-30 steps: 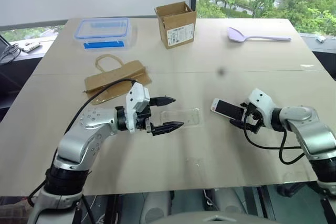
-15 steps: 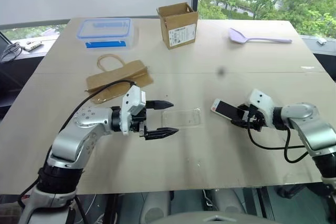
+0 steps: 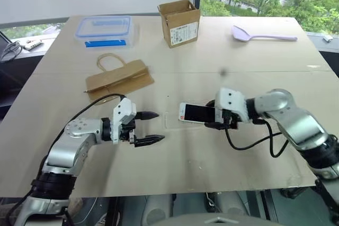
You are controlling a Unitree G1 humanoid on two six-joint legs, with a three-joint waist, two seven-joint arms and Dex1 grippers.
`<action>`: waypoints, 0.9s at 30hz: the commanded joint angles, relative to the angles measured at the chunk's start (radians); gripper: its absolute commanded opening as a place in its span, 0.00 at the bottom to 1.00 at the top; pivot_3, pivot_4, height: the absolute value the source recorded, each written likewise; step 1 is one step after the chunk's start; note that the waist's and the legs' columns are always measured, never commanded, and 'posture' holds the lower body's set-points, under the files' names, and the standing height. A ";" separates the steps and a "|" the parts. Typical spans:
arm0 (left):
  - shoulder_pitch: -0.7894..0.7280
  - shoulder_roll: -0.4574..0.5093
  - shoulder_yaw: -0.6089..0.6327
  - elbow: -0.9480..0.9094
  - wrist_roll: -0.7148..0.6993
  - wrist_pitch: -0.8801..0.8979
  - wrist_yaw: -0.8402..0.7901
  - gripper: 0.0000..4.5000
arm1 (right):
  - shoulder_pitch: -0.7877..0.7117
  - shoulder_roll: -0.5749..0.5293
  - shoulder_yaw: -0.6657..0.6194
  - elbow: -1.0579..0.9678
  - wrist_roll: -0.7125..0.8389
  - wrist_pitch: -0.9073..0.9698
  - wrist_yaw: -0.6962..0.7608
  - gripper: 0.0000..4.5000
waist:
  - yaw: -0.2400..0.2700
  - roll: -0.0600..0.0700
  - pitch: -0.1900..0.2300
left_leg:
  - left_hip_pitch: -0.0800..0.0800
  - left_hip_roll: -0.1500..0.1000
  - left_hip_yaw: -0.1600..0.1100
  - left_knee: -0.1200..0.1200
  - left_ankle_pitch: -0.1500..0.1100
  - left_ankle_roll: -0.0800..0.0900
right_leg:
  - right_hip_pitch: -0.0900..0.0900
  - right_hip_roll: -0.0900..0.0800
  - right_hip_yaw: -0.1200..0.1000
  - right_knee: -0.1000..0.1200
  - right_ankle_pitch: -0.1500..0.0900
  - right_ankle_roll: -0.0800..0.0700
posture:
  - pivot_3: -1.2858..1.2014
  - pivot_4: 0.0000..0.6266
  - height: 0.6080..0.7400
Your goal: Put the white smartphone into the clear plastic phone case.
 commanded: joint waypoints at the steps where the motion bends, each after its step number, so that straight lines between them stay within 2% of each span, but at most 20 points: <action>1: 0.005 0.008 0.009 -0.014 0.004 -0.024 -0.013 1.00 | -0.053 0.026 0.024 0.075 -0.040 -0.066 0.032 0.62 | 0.000 0.000 0.000 | -0.001 0.000 0.000 0.000 0.000 0.000 | 0.000 0.000 0.000 0.000 0.000 0.000 | 0.52 0.24 1.00; 7: 0.050 0.008 0.029 -0.033 0.001 -0.030 -0.002 1.00 | -0.087 0.058 0.060 0.116 -0.084 -0.104 0.070 0.62 | -0.005 0.000 0.000 | -0.010 0.000 -0.001 0.001 0.000 0.000 | -0.010 0.003 -0.001 0.003 0.003 0.003 | 0.52 0.24 1.00; 15: 0.077 0.003 0.037 -0.032 0.003 -0.045 0.013 1.00 | -0.099 0.094 0.085 0.101 -0.134 -0.085 0.097 0.62 | -0.004 0.000 0.000 | -0.010 0.000 -0.001 0.002 0.000 0.000 | -0.010 0.003 -0.001 0.004 0.003 0.003 | 0.52 0.24 1.00; 27: 0.081 -0.004 0.029 -0.023 0.016 -0.057 0.017 1.00 | -0.117 0.084 0.150 0.052 -0.203 -0.011 0.178 0.62 | -0.003 0.000 0.000 | -0.009 0.000 -0.001 0.003 0.000 0.000 | -0.010 0.003 0.000 0.006 0.003 0.003 | 0.52 0.24 1.00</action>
